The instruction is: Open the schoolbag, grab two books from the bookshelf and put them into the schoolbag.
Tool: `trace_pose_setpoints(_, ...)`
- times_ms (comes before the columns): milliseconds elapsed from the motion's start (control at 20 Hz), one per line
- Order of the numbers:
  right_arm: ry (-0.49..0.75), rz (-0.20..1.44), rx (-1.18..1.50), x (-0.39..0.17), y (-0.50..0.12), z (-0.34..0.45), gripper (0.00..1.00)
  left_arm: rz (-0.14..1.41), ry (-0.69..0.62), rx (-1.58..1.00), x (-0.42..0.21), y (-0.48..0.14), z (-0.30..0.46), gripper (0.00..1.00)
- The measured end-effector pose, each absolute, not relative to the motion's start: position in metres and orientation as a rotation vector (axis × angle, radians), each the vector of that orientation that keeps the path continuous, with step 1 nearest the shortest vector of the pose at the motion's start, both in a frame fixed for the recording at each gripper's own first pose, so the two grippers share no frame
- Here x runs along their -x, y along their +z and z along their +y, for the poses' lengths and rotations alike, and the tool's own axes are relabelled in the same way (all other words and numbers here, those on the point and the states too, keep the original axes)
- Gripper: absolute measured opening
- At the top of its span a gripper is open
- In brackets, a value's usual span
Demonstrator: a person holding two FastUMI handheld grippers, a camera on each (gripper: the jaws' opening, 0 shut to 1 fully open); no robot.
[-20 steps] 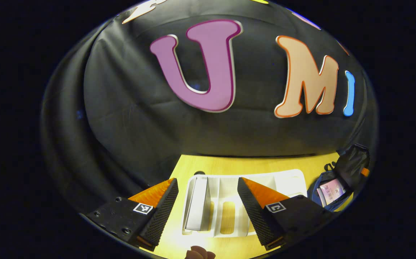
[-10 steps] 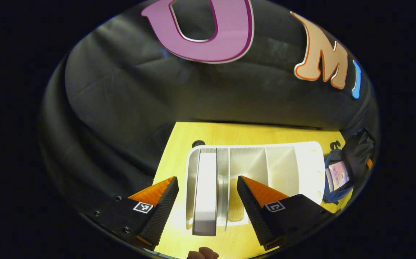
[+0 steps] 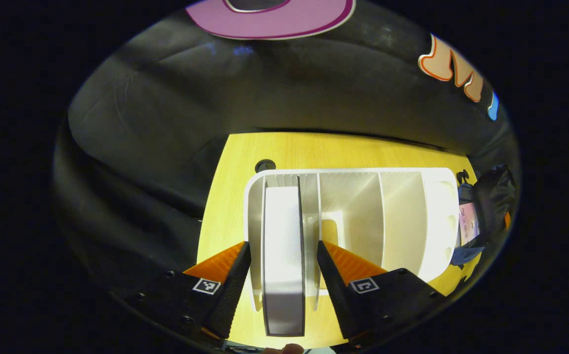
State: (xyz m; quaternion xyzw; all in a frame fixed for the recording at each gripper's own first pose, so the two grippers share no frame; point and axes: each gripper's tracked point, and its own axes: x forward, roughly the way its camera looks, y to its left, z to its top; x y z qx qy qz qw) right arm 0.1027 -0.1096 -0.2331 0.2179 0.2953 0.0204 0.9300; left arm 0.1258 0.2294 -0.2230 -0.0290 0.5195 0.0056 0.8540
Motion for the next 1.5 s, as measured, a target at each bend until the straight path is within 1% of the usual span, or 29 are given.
trace_pose_setpoints(100,0.038,0.601,-0.45,-0.103,-0.233,-0.11,0.06,1.138,0.009,0.066,-0.121,-0.234,0.229,0.78)
trace_pose_setpoints(150,0.037,0.601,-0.451,-0.103,-0.233,-0.11,0.05,1.159,0.007,0.067,-0.119,-0.237,0.228,0.74)
trace_pose_setpoints(200,0.036,0.601,-0.452,-0.103,-0.234,-0.111,0.06,1.176,-0.004,0.071,-0.118,-0.24,0.226,0.72)
trace_pose_setpoints(300,0.035,0.6,-0.454,-0.105,-0.234,-0.111,0.05,1.203,-0.011,0.08,-0.115,-0.242,0.225,0.64)
trace_pose_setpoints(400,0.035,0.598,-0.455,-0.104,-0.235,-0.109,0.06,1.211,-0.021,0.075,-0.113,-0.242,0.227,0.38)
trace_pose_setpoints(450,0.037,0.6,-0.455,-0.105,-0.235,-0.108,0.05,1.206,-0.03,0.07,-0.115,-0.243,0.228,0.37)
trace_pose_setpoints(500,0.037,0.599,-0.453,-0.104,-0.236,-0.108,0.05,1.203,-0.03,0.073,-0.116,-0.243,0.229,0.38)
trace_pose_setpoints(600,0.037,0.598,-0.452,-0.104,-0.235,-0.109,0.06,1.203,-0.024,0.086,-0.115,-0.242,0.229,0.36)
trace_pose_setpoints(800,0.031,0.596,-0.457,-0.105,-0.235,-0.109,0.06,1.16,-0.017,0.143,-0.118,-0.224,0.238,0.35)
trace_pose_setpoints(1050,0.026,0.594,-0.468,-0.106,-0.236,-0.109,0.06,1.091,-0.007,0.256,-0.12,-0.193,0.257,0.35)
trace_pose_setpoints(1200,0.019,0.591,-0.466,-0.106,-0.235,-0.11,0.05,1.045,-0.022,0.356,-0.12,-0.171,0.267,0.35)
trace_pose_setpoints(1500,0.01,0.592,-0.46,-0.104,-0.236,-0.11,0.06,0.935,-0.047,0.552,-0.111,-0.128,0.291,0.34)
